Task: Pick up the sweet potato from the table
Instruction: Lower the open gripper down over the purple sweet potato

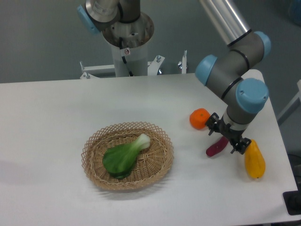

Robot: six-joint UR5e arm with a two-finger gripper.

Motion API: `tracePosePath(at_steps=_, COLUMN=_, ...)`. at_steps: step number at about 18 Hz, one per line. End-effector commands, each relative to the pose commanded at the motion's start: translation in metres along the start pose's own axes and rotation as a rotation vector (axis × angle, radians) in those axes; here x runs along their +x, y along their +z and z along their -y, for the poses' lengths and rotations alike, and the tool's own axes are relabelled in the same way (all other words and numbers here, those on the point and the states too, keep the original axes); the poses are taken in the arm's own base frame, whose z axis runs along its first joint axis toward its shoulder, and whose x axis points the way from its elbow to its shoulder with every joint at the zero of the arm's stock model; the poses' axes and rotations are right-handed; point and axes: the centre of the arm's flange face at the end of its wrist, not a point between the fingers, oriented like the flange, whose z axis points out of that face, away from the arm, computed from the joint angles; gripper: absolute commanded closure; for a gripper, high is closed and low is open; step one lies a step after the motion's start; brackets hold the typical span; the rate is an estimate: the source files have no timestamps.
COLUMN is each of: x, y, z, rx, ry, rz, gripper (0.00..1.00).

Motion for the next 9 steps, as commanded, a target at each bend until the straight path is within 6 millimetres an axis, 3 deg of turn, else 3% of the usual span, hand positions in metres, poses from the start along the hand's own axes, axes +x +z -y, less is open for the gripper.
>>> tracePosePath(at_steps=9, x=0.009, y=0.026, z=0.000, rx=0.001, ry=0.000, rz=0.008, gripper=0.00)
